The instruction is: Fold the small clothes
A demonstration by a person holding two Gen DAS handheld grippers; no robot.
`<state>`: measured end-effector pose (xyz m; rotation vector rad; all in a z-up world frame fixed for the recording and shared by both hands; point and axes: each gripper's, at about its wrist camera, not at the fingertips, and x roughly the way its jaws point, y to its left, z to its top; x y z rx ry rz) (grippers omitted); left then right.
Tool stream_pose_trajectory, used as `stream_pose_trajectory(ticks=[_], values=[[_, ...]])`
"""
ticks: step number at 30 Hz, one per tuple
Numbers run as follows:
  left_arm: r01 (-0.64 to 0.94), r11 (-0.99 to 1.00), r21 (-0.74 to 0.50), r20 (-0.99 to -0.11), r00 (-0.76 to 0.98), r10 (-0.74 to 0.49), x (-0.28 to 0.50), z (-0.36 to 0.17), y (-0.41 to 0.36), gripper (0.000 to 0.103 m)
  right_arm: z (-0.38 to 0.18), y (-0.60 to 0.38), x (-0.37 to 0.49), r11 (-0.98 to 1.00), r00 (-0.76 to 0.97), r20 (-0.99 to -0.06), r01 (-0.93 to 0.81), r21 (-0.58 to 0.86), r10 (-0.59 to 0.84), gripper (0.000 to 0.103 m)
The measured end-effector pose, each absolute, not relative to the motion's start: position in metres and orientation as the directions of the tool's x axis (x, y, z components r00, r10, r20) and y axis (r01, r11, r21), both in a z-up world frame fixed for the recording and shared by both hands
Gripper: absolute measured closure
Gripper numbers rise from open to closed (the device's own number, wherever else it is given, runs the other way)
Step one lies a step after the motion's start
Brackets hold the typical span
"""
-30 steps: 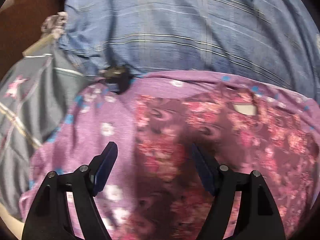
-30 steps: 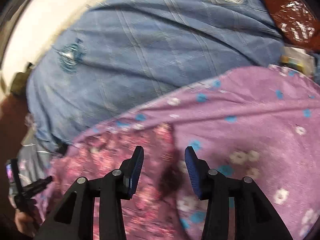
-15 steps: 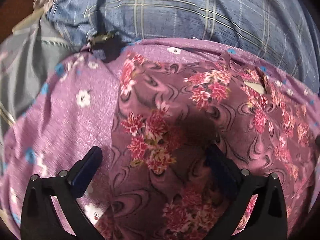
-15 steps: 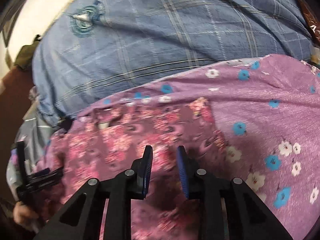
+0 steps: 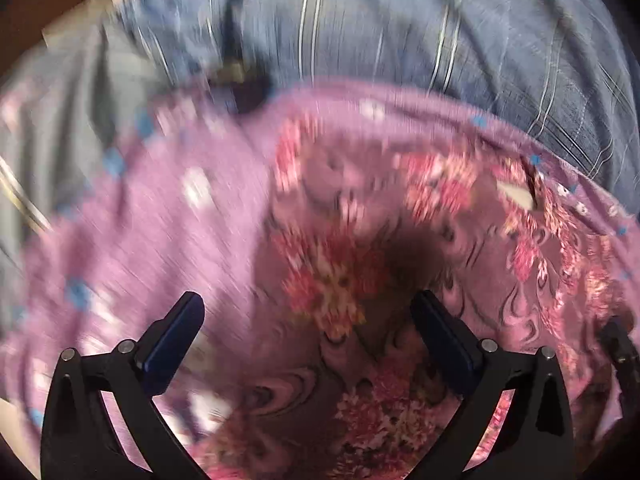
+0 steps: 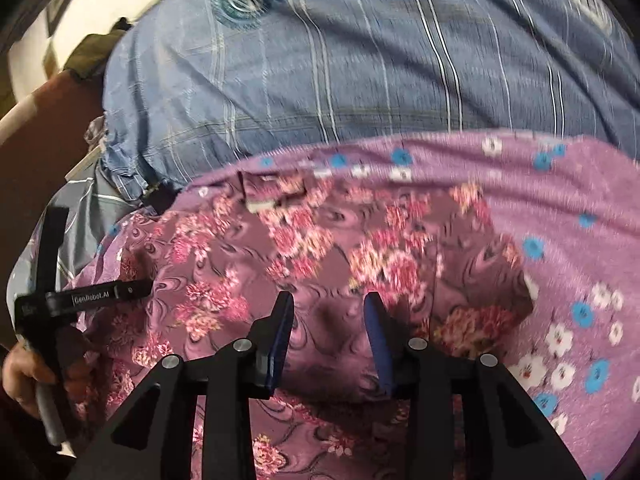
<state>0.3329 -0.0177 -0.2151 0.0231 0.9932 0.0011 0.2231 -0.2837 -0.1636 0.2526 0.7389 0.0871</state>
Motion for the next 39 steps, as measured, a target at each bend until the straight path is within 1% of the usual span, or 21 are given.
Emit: stream_pose_trajectory(ticks=[2,4,5,6,7,8,9,11,16,20,22,25,27,28,30,32,34,36,39], values=[[0.05,0.991,0.123,-0.781,0.62,0.066,0.324,-0.204,-0.032,0.0,-0.17,-0.275,0.23,0.966,0.713,-0.676,-0.007,0.258,0.186,0.065],[0.088,0.98,0.177,-0.78,0.62,0.085,0.322,-0.208,-0.044,0.0,-0.187,-0.266,0.241,0.975,0.656,-0.736,-0.002,0.22,0.167,0.063],[0.105,0.975,0.194,-0.794,0.6,0.094,0.323,-0.215,-0.049,0.0,-0.194,-0.26,0.244,0.983,0.641,-0.754,-0.001,0.183,0.141,0.062],[0.121,0.97,0.213,-0.813,0.572,0.107,0.325,-0.225,-0.053,0.0,-0.192,-0.255,0.241,0.989,0.671,-0.734,-0.002,0.145,0.109,0.06],[0.119,0.968,0.22,-0.811,0.574,0.114,0.326,-0.229,-0.054,0.0,-0.192,-0.251,0.242,0.992,0.663,-0.742,-0.004,0.125,0.096,0.058],[0.104,0.969,0.223,-0.789,0.603,0.117,0.324,-0.229,-0.054,0.0,-0.191,-0.249,0.242,0.993,0.66,-0.746,0.004,0.119,0.087,0.056],[0.103,0.968,0.227,-0.786,0.607,0.12,0.323,-0.229,-0.054,0.0,-0.192,-0.25,0.243,0.992,0.656,-0.749,0.012,0.129,0.089,0.054],[0.103,0.972,0.21,-0.795,0.597,0.108,0.323,-0.229,-0.051,0.0,-0.193,-0.248,0.242,0.991,0.659,-0.747,0.017,0.13,0.087,0.05],[0.072,0.987,0.141,-0.799,0.598,0.071,0.322,-0.235,-0.045,0.0,-0.198,-0.24,0.241,0.996,0.682,-0.73,0.036,0.086,0.039,0.044],[0.054,0.99,0.128,-0.777,0.626,0.066,0.315,-0.237,-0.046,0.0,-0.199,-0.236,0.244,0.997,0.685,-0.728,0.044,0.066,0.018,0.043],[0.057,0.993,0.101,-0.785,0.619,0.044,0.316,-0.237,-0.043,0.0,-0.199,-0.236,0.244,0.997,0.689,-0.724,0.042,0.065,0.019,0.042],[0.069,0.997,0.023,-0.823,0.567,-0.021,0.319,-0.231,-0.03,0.0,-0.198,-0.241,0.24,0.995,0.7,-0.713,0.033,0.092,0.043,0.042],[0.069,0.998,0.016,-0.831,0.555,-0.025,0.31,-0.219,-0.017,0.0,-0.195,-0.252,0.233,0.986,0.71,-0.696,0.014,0.165,0.106,0.043],[0.071,0.997,0.024,-0.814,0.581,-0.021,0.3,-0.211,-0.01,0.0,-0.192,-0.258,0.228,0.981,0.716,-0.687,0.015,0.192,0.124,0.045],[0.053,0.998,0.043,-0.755,0.656,-0.003,0.269,-0.192,0.014,0.0,-0.18,-0.272,0.207,0.974,0.746,-0.653,0.033,0.226,0.126,0.043],[0.027,0.999,0.027,-0.731,0.682,0.002,0.244,-0.181,0.04,0.0,-0.164,-0.286,0.178,0.969,0.79,-0.605,0.064,0.237,0.096,0.042],[-0.025,1.0,-0.002,-0.733,0.68,0.016,0.209,-0.18,0.074,0.0,-0.152,-0.299,0.144,0.965,0.809,-0.584,0.096,0.246,0.068,0.042],[-0.055,0.998,-0.027,-0.747,0.664,0.017,0.165,-0.189,0.105,0.0,-0.15,-0.309,0.111,0.954,0.814,-0.576,0.111,0.277,0.073,0.038],[-0.056,0.998,-0.029,-0.795,0.606,0.011,0.111,-0.207,0.129,0.0,-0.153,-0.318,0.059,0.953,0.792,-0.602,0.097,0.286,0.1,0.038]])
